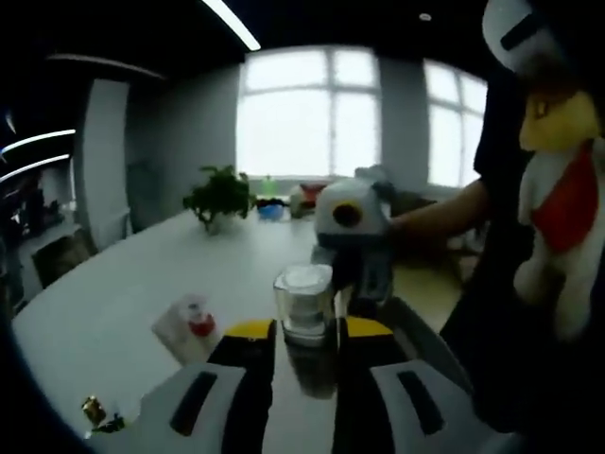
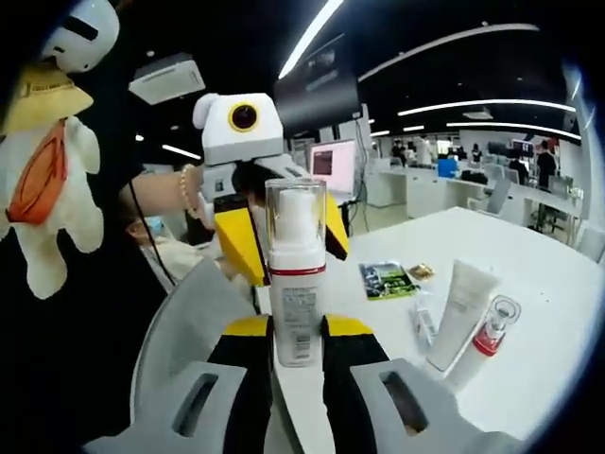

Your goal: Arrange the skincare products in the storage area until every visible bottle or jar stands upright without overlapping.

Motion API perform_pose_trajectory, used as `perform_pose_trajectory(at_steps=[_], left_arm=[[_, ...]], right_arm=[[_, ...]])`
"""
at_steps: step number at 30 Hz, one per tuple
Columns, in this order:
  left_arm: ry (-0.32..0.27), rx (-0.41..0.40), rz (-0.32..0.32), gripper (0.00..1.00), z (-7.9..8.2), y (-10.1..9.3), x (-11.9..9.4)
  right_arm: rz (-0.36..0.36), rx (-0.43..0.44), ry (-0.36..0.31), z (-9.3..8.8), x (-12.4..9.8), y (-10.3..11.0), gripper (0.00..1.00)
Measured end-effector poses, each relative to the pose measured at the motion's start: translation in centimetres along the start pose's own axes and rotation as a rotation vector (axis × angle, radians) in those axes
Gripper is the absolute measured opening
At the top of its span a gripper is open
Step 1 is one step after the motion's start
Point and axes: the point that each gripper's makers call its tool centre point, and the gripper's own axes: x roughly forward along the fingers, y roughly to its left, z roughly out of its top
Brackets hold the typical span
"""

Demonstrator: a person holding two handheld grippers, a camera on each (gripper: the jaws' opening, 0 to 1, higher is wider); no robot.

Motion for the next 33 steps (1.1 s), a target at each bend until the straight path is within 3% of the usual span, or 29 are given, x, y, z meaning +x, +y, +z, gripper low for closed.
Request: perform_pose_trajectory(at_steps=[5, 8, 21, 27, 33], left_arm=[[0.029, 0.032, -0.03, 0.25, -0.3, 0.5, 0.9], [0.064, 0.066, -0.063, 0.21, -1.0, 0.3, 1.9], [0.146, 0.044, -0.057, 0.2, -4.5, 2.3, 6.4], [0.193, 0.054, -0.036, 0.2, -6.3, 3.7, 7.7], [0.209, 0.013, -0.012, 0.19, -8.5, 6.0, 8.3]], right_arm=[[0.006, -0.027, 0.011, -0.5, -0.5, -0.5, 0.18], [-0.005, -0.044, 0.036, -1.5, -0.9, -1.4, 0.18], [-0.028, -0.031, 0.129, -6.3, -1.3, -4.5, 0.19], [-0.028, -0.035, 0.171, -8.2, -0.8, -6.4, 0.19], [-0.046, -0.055, 0.216, -9.9, -0.1, -8.2, 0.19]])
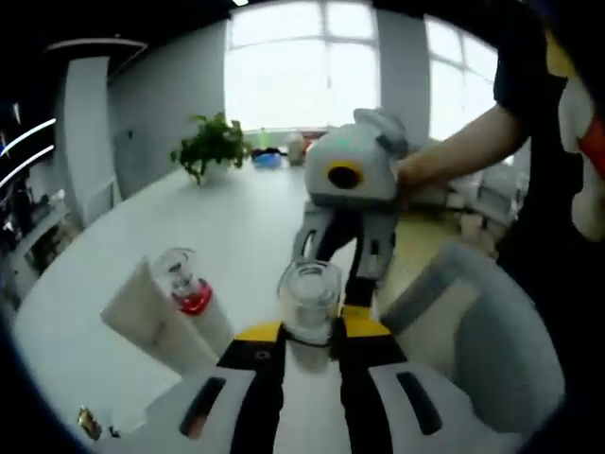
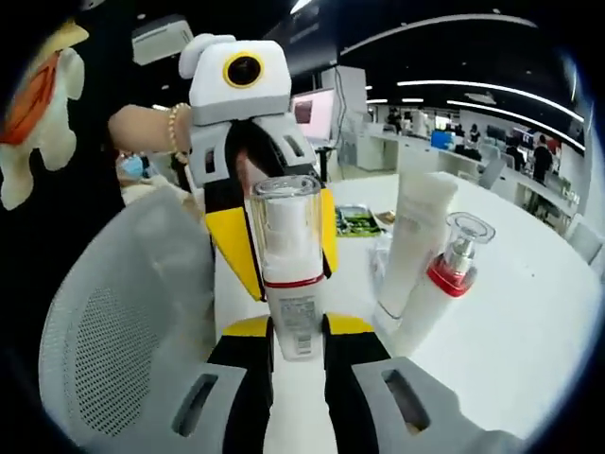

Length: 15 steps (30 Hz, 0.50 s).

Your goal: Arrange the skincare products in the storage area until every visible bottle or jar stands upright without overlapping.

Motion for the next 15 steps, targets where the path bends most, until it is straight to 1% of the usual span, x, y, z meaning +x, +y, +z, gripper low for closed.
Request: perform_pose_trajectory(at_steps=[7, 11, 15], left_arm=[[0.041, -0.033, 0.028, 0.19, -2.6, 1.8, 1.9], [0.07, -0.039, 0.034, 0.19, -3.6, 2.5, 2.9], [0.087, -0.038, 0.033, 0.19, -3.8, 2.6, 3.5]], right_arm=[[-0.012, 0.003, 0.035, -2.4, 1.5, -1.7, 0.19], [-0.013, 0.01, 0.049, -3.5, 2.2, -2.4, 0.19], [-0.015, 0.015, 0.06, -4.3, 2.6, -3.0, 0.19]])
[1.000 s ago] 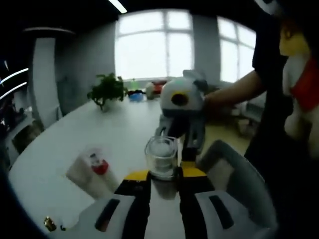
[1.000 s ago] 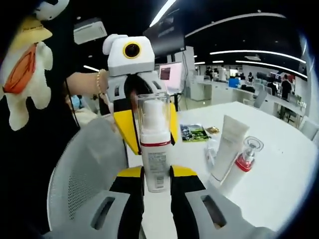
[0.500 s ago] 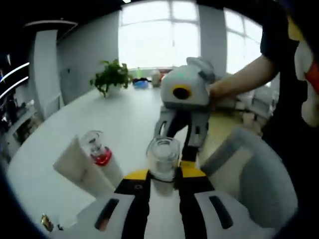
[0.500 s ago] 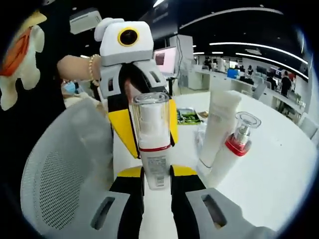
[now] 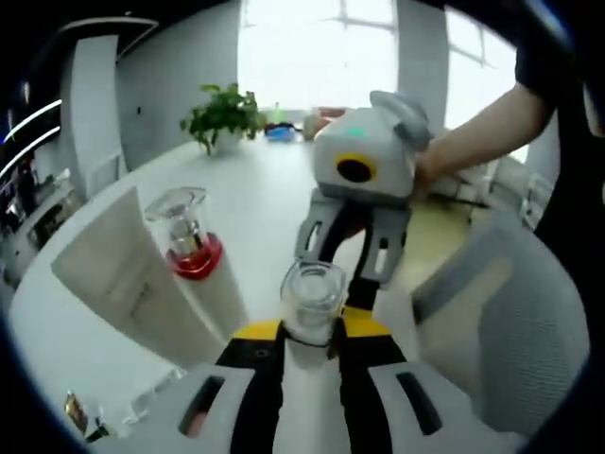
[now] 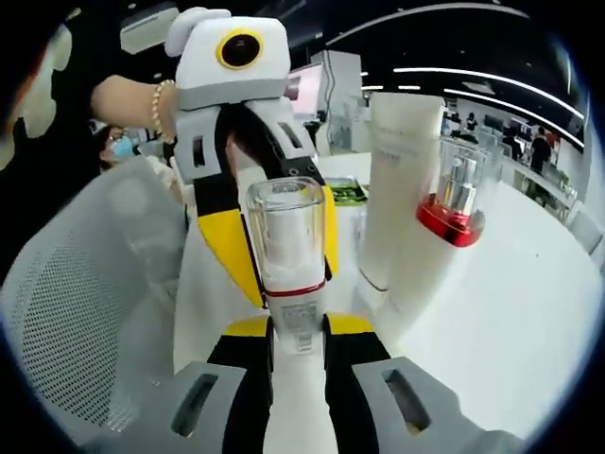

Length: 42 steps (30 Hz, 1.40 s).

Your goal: Arrange the skincare products in the storage area until every visible bottle or jar stands upright without overlapping.

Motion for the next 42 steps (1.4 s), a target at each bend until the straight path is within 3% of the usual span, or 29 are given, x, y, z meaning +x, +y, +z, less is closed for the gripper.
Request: perform_pose_trajectory(at_steps=[12, 13, 19, 42], left_arm=[[0.003, -0.027, 0.047, 0.19, -1.0, 1.0, 1.7], [-0.024, -0.045, 0.057, 0.19, -0.6, 1.2, 1.8], [-0.03, -0.049, 0.081, 0.19, -0.4, 2.2, 1.9], [-0.021, -0.066, 0.107, 0.18, 0.0, 3.5, 2.6]], right_arm=[[0.032, -0.022, 0.033, -1.8, 0.5, -1.4, 0.2], [0.034, -0.02, 0.03, -1.8, 0.5, -1.6, 0.2], [0.038, -0.019, 0.028, -2.0, 0.7, -2.7, 0.2], [0.043, -0.016, 0.013, -1.9, 0.8, -4.3, 0.2]])
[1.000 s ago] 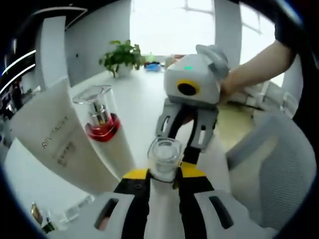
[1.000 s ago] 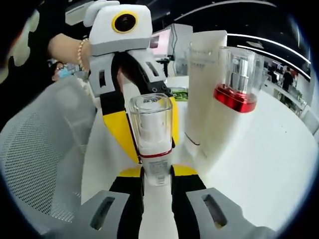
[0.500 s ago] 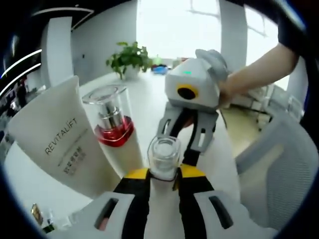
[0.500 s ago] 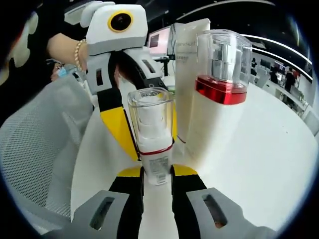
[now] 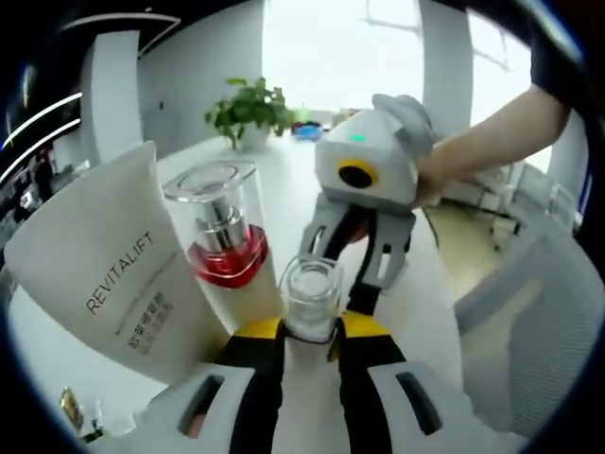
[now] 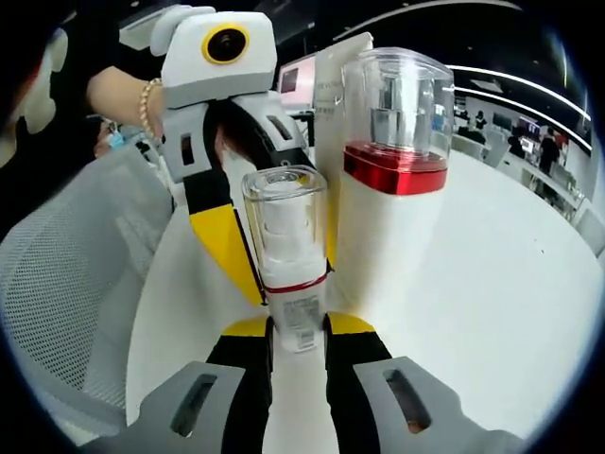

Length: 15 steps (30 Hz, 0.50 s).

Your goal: Arrange the skincare products in the storage area until every visible bottle or jar stands upright without overlapping.

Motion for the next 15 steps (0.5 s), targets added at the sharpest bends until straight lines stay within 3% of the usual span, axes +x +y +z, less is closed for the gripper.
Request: perform_pose_trajectory(at_steps=[15], left_arm=[[0.006, -0.022, 0.016, 0.19, -0.21, 0.35, -0.21]], right_arm=[[-0.006, 0.015, 0.029, -0.32, 0.18, 0.17, 0.22]])
